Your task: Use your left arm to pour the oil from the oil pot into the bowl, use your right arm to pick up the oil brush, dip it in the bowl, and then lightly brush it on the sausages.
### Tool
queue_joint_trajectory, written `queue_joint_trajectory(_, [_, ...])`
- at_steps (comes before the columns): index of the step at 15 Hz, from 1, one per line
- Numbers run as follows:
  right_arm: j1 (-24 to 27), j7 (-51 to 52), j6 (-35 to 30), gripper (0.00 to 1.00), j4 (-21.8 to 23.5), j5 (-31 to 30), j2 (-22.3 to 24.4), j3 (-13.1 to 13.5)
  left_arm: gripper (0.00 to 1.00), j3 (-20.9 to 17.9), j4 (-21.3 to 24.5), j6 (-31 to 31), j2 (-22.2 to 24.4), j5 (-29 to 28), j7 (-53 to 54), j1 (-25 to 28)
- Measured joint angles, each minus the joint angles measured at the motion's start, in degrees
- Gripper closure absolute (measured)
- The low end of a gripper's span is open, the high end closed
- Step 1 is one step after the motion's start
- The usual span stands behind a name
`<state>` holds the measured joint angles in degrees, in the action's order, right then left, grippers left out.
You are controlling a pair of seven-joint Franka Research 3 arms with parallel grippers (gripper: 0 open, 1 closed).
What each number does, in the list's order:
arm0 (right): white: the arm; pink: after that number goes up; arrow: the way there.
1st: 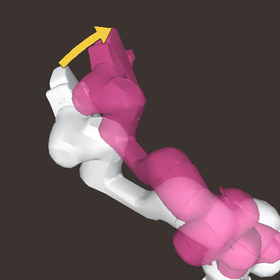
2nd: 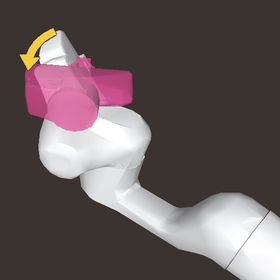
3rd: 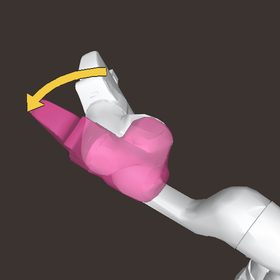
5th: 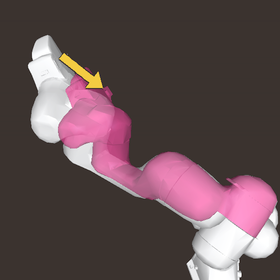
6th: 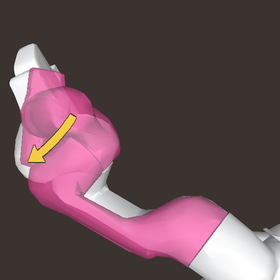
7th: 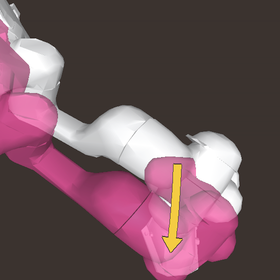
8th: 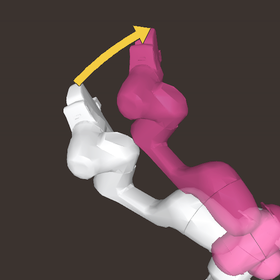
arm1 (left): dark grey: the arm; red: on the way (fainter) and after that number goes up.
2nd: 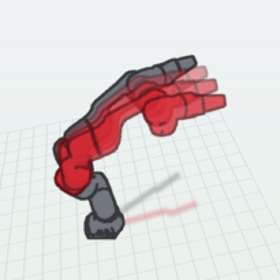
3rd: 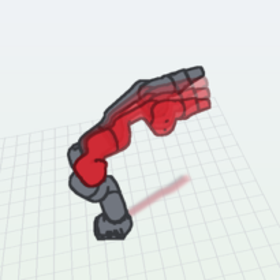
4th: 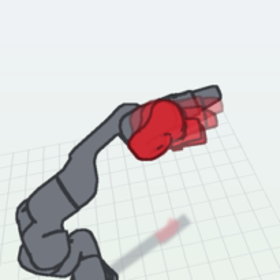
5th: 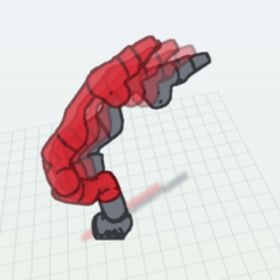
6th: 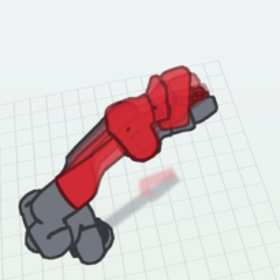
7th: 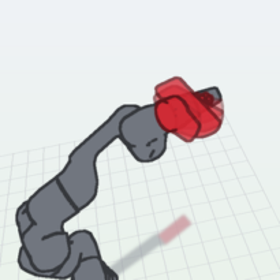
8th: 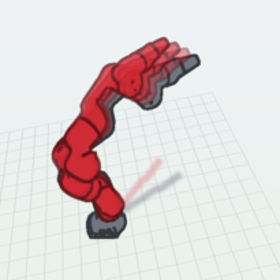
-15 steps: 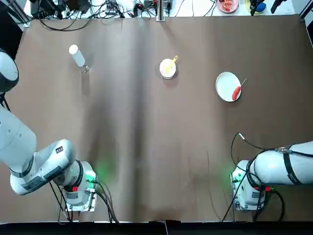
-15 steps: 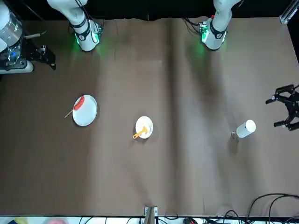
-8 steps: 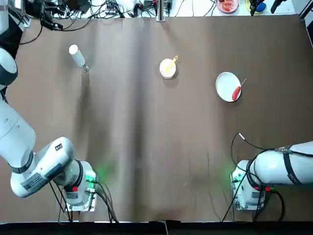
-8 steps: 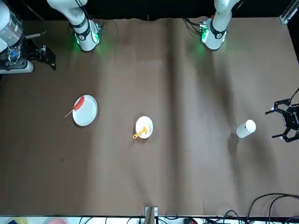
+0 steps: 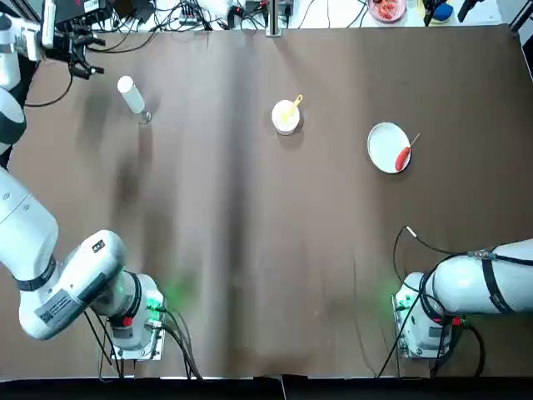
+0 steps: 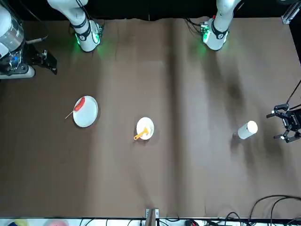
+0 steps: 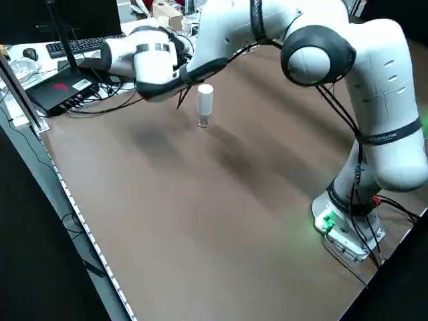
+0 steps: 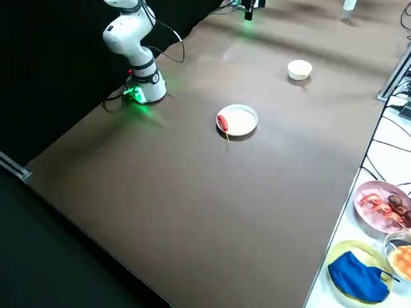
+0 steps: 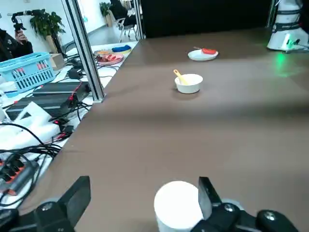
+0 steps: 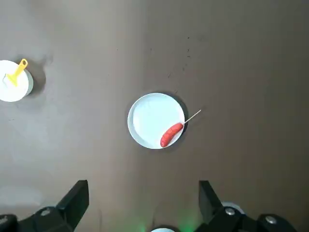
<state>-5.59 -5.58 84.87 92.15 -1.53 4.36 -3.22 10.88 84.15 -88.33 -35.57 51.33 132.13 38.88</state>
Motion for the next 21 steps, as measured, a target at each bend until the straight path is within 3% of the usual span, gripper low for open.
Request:
queue_joint_trajectory(6, [0.2,0.0,-0.1,0.00,0.4,0.0,-0.3,0.4,0.01,0.0,2.1,5.1,-6.6,2.8,1.3,3.1])
queue_joint_trajectory(15, [1.8,7.5,0.3,0.00,3.1,0.0,-0.4,0.7,0.01,0.0,3.5,4.0,-10.7,6.3,1.4,4.4])
queue_joint_trajectory(21, [2.7,7.9,4.7,0.00,3.6,0.9,-0.4,0.8,0.01,0.0,3.6,1.7,-14.4,8.0,7.1,3.8])
